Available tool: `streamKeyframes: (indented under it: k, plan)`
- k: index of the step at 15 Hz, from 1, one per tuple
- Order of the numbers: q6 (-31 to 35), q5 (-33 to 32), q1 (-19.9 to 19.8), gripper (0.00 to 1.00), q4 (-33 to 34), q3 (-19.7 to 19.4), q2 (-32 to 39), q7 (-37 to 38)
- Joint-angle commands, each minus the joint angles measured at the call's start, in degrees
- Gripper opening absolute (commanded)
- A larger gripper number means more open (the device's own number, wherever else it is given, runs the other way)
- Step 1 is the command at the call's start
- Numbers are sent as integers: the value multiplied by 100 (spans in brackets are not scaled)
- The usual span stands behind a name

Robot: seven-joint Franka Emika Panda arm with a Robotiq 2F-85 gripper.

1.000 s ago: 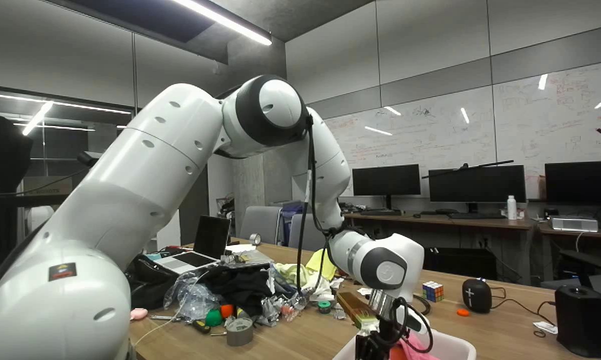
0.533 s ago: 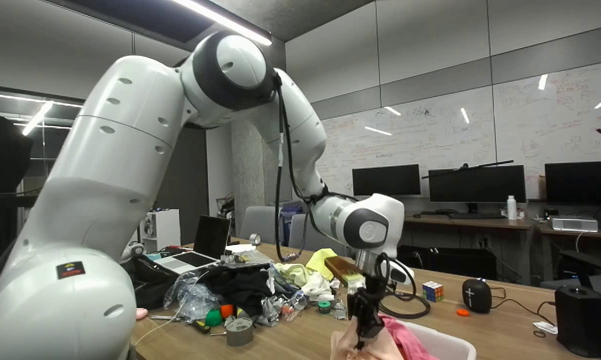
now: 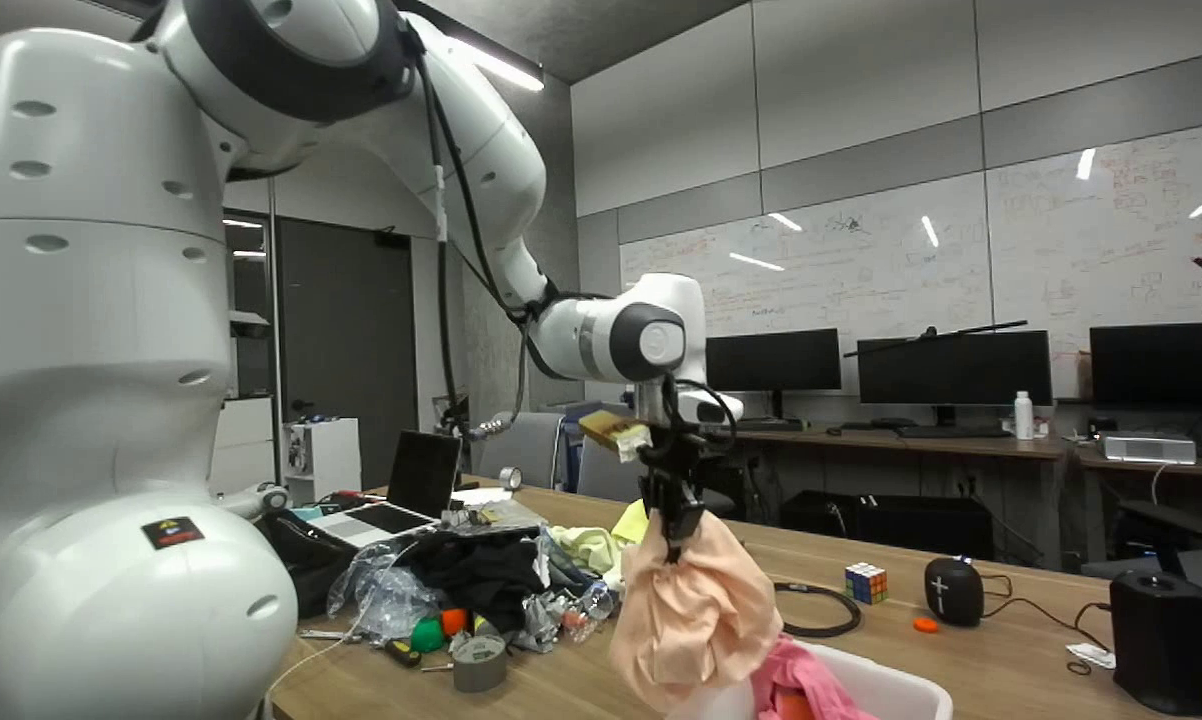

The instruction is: Remove the clothes from the white bowl and put them on the table

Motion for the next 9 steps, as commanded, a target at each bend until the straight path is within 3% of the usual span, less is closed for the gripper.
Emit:
streamKeyframes:
  k: [1, 5, 9]
  plan:
    - [121, -363, 92, 8, -409, 326, -962, 446]
    - [-226, -670, 184, 8, -285, 853, -1222, 521]
    - [-877, -960, 508, 8, 279, 1449, -676, 463]
